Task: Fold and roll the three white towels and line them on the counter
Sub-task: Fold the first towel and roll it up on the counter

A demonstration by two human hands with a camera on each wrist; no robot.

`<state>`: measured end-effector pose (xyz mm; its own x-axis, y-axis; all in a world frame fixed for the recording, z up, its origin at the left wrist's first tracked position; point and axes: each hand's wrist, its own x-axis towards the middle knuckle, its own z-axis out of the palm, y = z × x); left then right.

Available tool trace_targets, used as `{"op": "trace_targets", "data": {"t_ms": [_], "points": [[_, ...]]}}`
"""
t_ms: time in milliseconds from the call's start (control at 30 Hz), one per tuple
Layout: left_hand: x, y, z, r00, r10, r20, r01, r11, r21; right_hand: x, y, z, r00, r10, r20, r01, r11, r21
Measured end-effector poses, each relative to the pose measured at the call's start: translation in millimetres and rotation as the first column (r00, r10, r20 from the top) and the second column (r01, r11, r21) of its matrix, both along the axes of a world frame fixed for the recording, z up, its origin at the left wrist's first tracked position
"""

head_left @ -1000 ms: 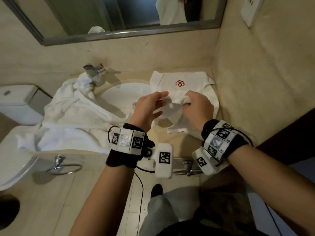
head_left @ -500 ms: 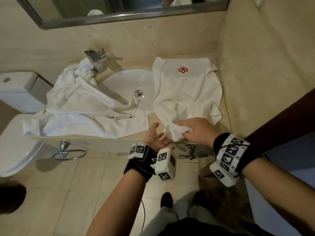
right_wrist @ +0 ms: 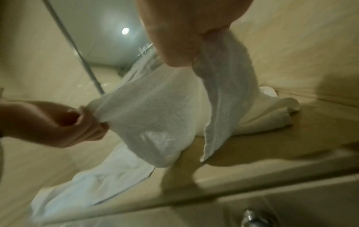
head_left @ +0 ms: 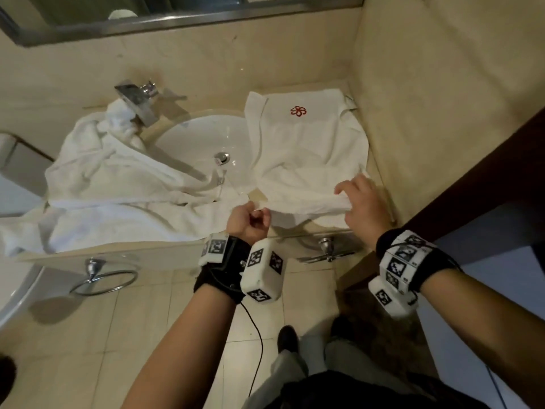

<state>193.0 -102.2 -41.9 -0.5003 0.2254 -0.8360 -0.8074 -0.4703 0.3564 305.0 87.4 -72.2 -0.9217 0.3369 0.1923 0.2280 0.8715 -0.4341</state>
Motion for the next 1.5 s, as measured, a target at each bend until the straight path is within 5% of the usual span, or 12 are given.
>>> {"op": "trace_targets", "data": {"t_ms": [233,400,500,567,633,833,1000,1100,1200,1267,1400,1500], "points": [[-13.8,-21.2,47.4,0.977,-0.035,-0.21,0.032,0.999,-0.018,-18.0,29.3,38.7,0.896,-0.365,-0.254,0.402,0.908,0.113],[-38.4,-58.2,43.9,0.958,0.068,-0.279,-0.084,0.995,-0.048,-8.4,43.6,62.0,0.871,-0.274,-0.408,0.288,0.957,-0.027],[-32.3,-69.4,16.2,0.972,0.044,-0.231,-0.081,0.984,-0.157,-0.3,27.1,55.5,0.99,-0.141,0.011,0.141,0.99,-0.029],[-18.0,-74.7,-8.3,0.99,0.017,-0.141,-0.054,0.965,-0.258,9.3,16.4,35.9,0.808,-0.034,0.589,0.082,0.995,-0.055],[0.6,-78.9,-31.8,0.998,-0.034,-0.048,0.015,0.94,-0.341,23.3,6.5,12.3,0.564,0.095,0.821,0.012,0.992,-0.123],[20.0,-85.0,-62.2,0.985,-0.172,-0.023,0.142,0.875,-0.462,44.5,-11.7,-23.9,0.37,0.273,0.888,-0.03,0.959,-0.282],[12.5,-74.4,-51.3,0.944,-0.257,-0.207,0.112,0.84,-0.531,39.6,-10.7,-26.4,0.376,0.285,0.882,0.02,0.949,-0.316],[12.7,-63.8,-27.0,0.883,-0.328,-0.334,0.107,0.836,-0.538,25.1,-10.5,-21.2,0.471,0.237,0.85,0.026,0.959,-0.281],[26.8,-46.8,0.5,0.715,-0.471,-0.516,0.194,0.844,-0.5,3.3,-20.5,-2.3,0.686,0.239,0.687,0.159,0.872,-0.463],[38.0,-32.1,11.0,0.546,-0.578,-0.606,0.266,0.806,-0.529,-10.3,-30.0,14.4,0.796,0.234,0.558,0.262,0.699,-0.666],[51.6,-2.4,11.2,0.011,-0.796,-0.606,0.306,0.579,-0.756,-29.0,-35.2,39.8,0.88,0.235,0.413,0.324,0.339,-0.883],[61.0,15.6,5.3,-0.249,-0.837,-0.488,0.328,0.402,-0.855,-33.7,-34.9,50.2,0.859,0.216,0.464,0.357,0.397,-0.846]]}}
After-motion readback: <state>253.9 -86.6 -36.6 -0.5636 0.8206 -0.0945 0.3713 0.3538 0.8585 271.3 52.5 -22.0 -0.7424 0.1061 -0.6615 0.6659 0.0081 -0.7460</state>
